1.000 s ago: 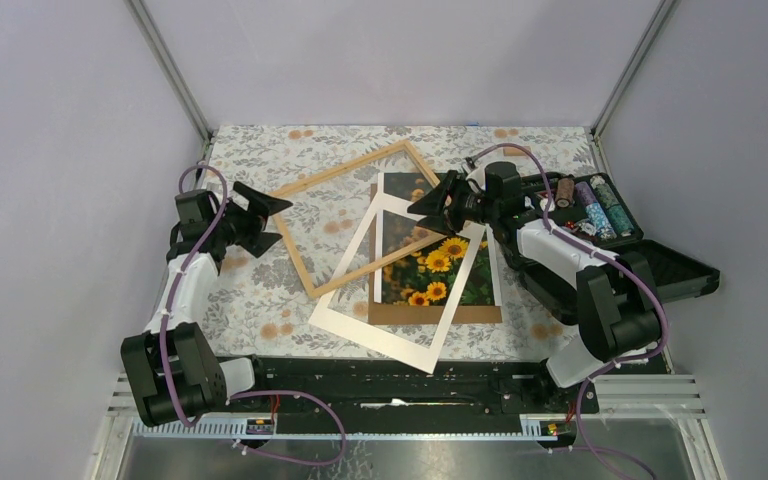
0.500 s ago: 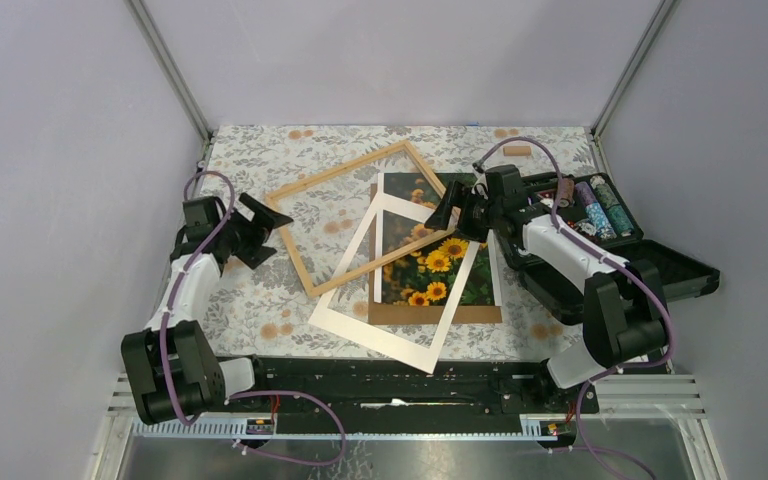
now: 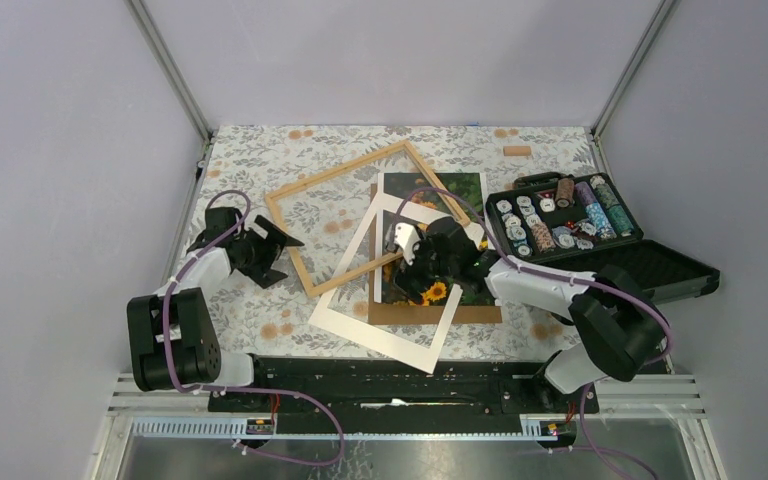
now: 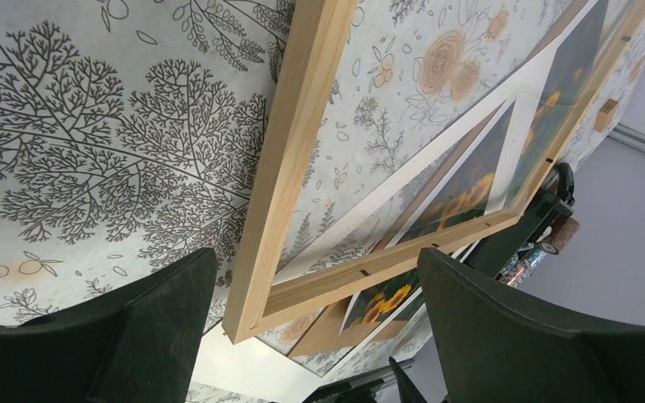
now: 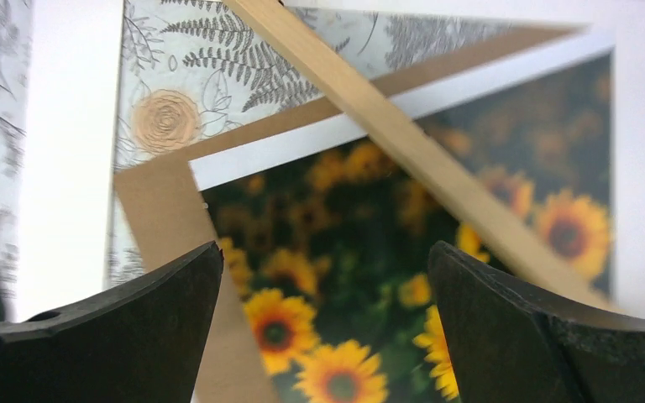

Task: Put the photo into the frame
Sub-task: Pick up the photo frame from the center of the board.

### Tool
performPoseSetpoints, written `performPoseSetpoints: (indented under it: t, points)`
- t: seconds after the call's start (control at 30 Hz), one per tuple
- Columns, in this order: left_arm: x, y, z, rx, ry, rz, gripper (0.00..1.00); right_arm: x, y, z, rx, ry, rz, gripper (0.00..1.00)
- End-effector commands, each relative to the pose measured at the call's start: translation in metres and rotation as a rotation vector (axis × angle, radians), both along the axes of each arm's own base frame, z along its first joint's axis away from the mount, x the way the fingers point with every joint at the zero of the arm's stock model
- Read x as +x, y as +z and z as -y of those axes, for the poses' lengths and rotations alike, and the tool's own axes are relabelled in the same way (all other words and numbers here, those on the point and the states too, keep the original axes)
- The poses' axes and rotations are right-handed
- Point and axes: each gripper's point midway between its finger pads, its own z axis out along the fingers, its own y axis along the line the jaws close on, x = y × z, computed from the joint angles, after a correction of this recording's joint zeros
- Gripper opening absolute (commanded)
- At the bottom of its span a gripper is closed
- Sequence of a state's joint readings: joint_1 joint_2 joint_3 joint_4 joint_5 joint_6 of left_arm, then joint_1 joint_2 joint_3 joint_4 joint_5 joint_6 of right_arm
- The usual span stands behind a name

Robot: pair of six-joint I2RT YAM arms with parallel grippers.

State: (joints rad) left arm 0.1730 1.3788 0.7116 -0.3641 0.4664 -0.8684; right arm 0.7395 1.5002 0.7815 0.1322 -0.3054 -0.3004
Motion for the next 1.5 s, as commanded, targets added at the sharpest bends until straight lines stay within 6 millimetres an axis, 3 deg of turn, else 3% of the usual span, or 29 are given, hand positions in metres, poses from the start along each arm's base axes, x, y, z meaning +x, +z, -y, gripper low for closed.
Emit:
performPoseSetpoints:
  t: [0.0,0.2,0.47,1.13,1.3,1.4,1.47]
  points:
    - [0.006,0.006,-0.003,0.031,-0.008,0.031,0.94,0.030,0.024,-0.023,-0.029,0.271,0.393,1.00]
    - [-0.003,0.000,-0.005,0.048,-0.010,-0.008,0.96,0.033,0.016,-0.056,-0.002,0.480,0.449,0.98]
    - [-0.007,-0.001,-0.006,0.060,-0.030,-0.035,0.97,0.031,0.001,-0.094,0.026,0.608,0.455,0.80]
    - [-0.015,-0.013,0.008,-0.033,-0.092,-0.006,0.96,0.033,-0.045,-0.118,-0.045,0.690,0.425,0.54]
    - [-0.016,-0.011,0.010,-0.045,-0.106,0.001,0.96,0.036,-0.038,-0.123,-0.048,0.692,0.423,0.39]
    - [-0.016,-0.006,0.011,-0.048,-0.114,0.022,0.97,0.037,-0.024,-0.126,-0.035,0.685,0.419,0.28]
    - [-0.014,0.002,0.011,-0.041,-0.125,0.056,0.98,0.038,-0.010,-0.128,-0.022,0.674,0.427,0.26]
